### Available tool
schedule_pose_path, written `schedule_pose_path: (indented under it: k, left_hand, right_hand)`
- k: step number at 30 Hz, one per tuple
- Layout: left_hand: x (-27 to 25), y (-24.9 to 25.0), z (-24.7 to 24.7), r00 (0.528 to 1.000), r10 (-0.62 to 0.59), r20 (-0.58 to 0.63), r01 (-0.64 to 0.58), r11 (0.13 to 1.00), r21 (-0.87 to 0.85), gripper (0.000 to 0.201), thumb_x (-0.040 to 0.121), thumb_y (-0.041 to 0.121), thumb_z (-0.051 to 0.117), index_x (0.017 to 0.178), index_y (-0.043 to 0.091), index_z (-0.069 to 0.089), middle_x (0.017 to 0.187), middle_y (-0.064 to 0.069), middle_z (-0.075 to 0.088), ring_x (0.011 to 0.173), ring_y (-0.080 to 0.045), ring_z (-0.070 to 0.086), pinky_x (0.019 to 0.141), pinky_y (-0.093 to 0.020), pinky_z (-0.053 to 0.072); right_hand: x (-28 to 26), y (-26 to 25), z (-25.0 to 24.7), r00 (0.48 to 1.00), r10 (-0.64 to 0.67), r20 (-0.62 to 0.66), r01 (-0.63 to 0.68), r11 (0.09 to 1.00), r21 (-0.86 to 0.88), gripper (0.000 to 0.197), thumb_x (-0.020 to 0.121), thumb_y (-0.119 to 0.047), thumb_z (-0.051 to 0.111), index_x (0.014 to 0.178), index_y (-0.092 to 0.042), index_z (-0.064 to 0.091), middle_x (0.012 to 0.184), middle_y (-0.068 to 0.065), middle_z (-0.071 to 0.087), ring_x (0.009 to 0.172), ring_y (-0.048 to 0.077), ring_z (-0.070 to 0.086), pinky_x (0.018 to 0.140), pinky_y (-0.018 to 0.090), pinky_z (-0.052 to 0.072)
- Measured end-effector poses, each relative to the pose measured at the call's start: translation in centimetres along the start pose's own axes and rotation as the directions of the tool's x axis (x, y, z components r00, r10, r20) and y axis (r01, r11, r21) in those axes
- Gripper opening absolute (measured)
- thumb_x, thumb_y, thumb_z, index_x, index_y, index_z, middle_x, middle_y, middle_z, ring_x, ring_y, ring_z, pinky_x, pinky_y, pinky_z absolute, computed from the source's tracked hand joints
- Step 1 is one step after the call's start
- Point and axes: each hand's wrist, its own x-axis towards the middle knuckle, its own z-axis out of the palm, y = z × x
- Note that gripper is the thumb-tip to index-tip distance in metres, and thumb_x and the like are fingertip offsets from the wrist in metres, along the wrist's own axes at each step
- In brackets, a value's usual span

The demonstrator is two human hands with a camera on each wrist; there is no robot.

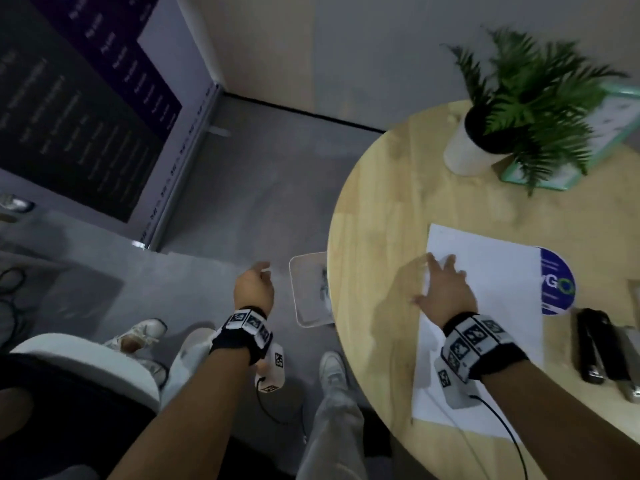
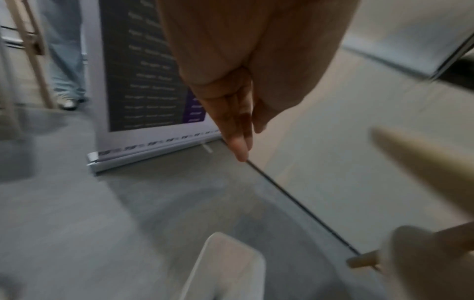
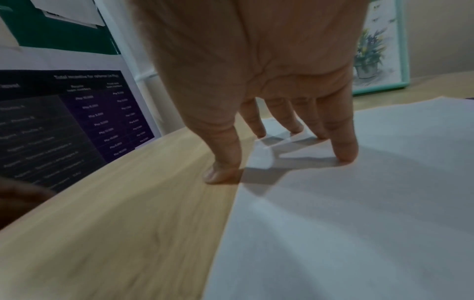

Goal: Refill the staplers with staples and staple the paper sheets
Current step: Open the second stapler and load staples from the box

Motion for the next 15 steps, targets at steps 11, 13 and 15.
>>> schedule_pose_path:
  k: [11,13,15]
  left_hand:
    - [-13.1,20.2,5.3,0.767,0.639,0.057,-0.632,0.768,-0.107,0.022,0.093,0.006,0.049,0.099,0.014,0.069,0.083,0.003,0.070,0.075,-0.012,0.066,0.072,-0.022,0.053]
    - [-17.3,23.0,9.6,0.678,0.701,0.223,-0.699,0.708,-0.101,0.022,0.092,0.007,0.050,0.101,0.015,0.069,0.094,0.001,0.074,0.084,-0.015,0.068,0.078,-0.026,0.054]
    - [-21.3,25.2,14.2,0.563,0.721,0.404,-0.771,0.634,-0.057,0.026,0.092,0.007,0.049,0.107,0.015,0.068,0.108,-0.002,0.072,0.099,-0.019,0.065,0.089,-0.031,0.050]
  right_hand:
    - [-7.9,11.9,-2.3,0.982,-0.149,-0.120,0.188,0.864,0.467,0.052,0.092,-0.026,0.058,0.140,-0.014,0.044,0.150,0.004,0.040,0.139,0.019,0.037,0.114,0.028,0.028]
    - [-9.8,16.2,-1.5,0.986,-0.154,-0.070,0.168,0.844,0.510,0.043,0.090,-0.025,0.060,0.131,-0.013,0.053,0.137,0.006,0.056,0.126,0.021,0.052,0.108,0.027,0.036]
    - [-11.3,20.4,-0.6,0.985,-0.169,0.028,0.131,0.848,0.514,0.038,0.091,-0.026,0.058,0.126,-0.012,0.059,0.128,0.005,0.062,0.115,0.021,0.059,0.104,0.032,0.043]
